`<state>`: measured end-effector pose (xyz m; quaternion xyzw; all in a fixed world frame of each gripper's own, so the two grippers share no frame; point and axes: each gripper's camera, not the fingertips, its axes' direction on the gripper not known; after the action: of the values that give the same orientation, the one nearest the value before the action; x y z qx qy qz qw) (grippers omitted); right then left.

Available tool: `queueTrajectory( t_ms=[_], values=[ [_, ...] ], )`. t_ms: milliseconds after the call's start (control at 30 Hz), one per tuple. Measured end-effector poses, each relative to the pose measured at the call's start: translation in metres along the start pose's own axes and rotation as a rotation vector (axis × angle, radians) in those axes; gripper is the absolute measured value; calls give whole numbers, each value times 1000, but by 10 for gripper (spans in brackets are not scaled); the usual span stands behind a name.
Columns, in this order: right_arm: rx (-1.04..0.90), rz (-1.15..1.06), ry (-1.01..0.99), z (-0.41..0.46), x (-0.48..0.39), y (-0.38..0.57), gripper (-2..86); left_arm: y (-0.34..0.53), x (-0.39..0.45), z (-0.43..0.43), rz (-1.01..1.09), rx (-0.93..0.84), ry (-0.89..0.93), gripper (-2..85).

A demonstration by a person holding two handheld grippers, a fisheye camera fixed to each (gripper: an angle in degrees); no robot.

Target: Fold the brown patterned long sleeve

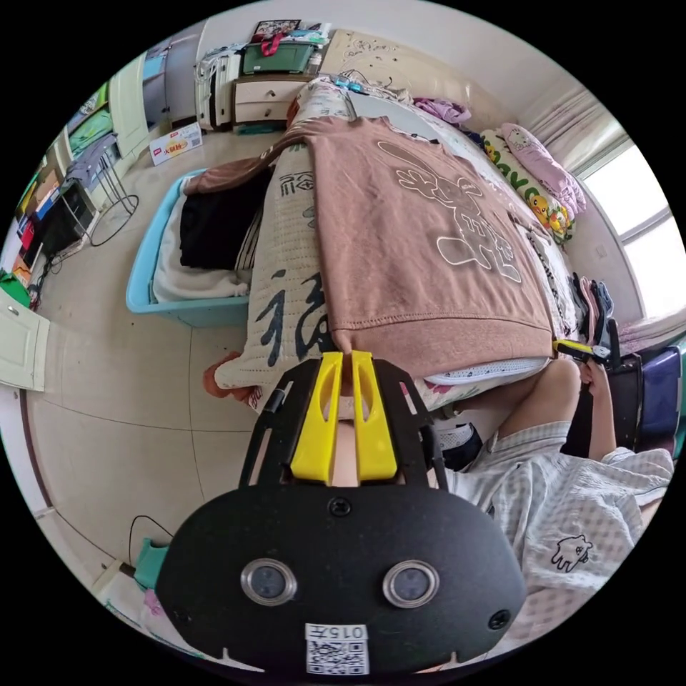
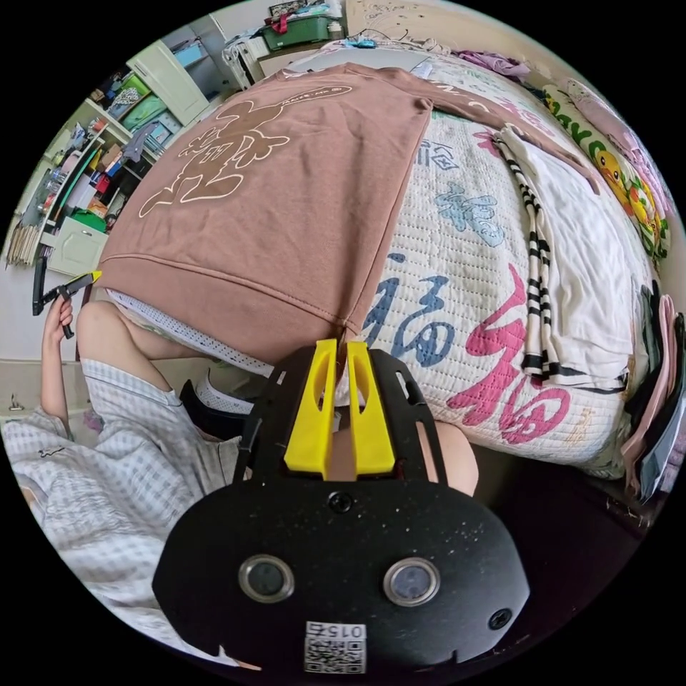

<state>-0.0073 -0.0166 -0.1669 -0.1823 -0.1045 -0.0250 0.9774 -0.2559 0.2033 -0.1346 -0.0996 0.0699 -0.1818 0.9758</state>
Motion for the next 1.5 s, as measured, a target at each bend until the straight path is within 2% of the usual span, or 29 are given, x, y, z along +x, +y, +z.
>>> queueTrajectory(
  t_ms=[67,167,267,333,467,567,667,800,967,1100,1233,1400,1500],
  values=[
    [-1,5,-25,-8,14,-4,62,-8,-4,-9,4,-25,-20,59],
    [53,-17,-28,-31,40,-31,85,-45,-9,-36,20,31,-104,72],
    [158,-81,26,-61,50,-116,90,-119,2,-55,87,171,-132,79],
    [199,-127,-26,-76,54,-169,83,-175,18,-50,158,215,-116,83],
    [290,-208,-9,-84,53,-296,86,-316,52,-13,256,278,-1,91],
    [317,-225,-36,-57,55,-433,106,-413,64,30,203,265,49,95],
    [342,-215,-13,-37,56,-507,115,-487,73,69,158,251,112,106],
    [329,-137,78,-6,75,-601,121,-548,82,111,108,253,9,113],
    [286,-92,143,20,103,-649,103,-579,80,144,94,224,-5,104],
    [322,-149,154,15,105,-661,52,-584,88,159,162,229,-78,27],
    [324,-124,230,4,110,-681,7,-595,92,163,175,208,-115,8],
    [318,-51,291,-18,115,-702,8,-597,100,169,166,247,-238,6],
    [344,31,179,-53,134,-693,39,-585,92,159,145,272,-224,14]
  ],
)
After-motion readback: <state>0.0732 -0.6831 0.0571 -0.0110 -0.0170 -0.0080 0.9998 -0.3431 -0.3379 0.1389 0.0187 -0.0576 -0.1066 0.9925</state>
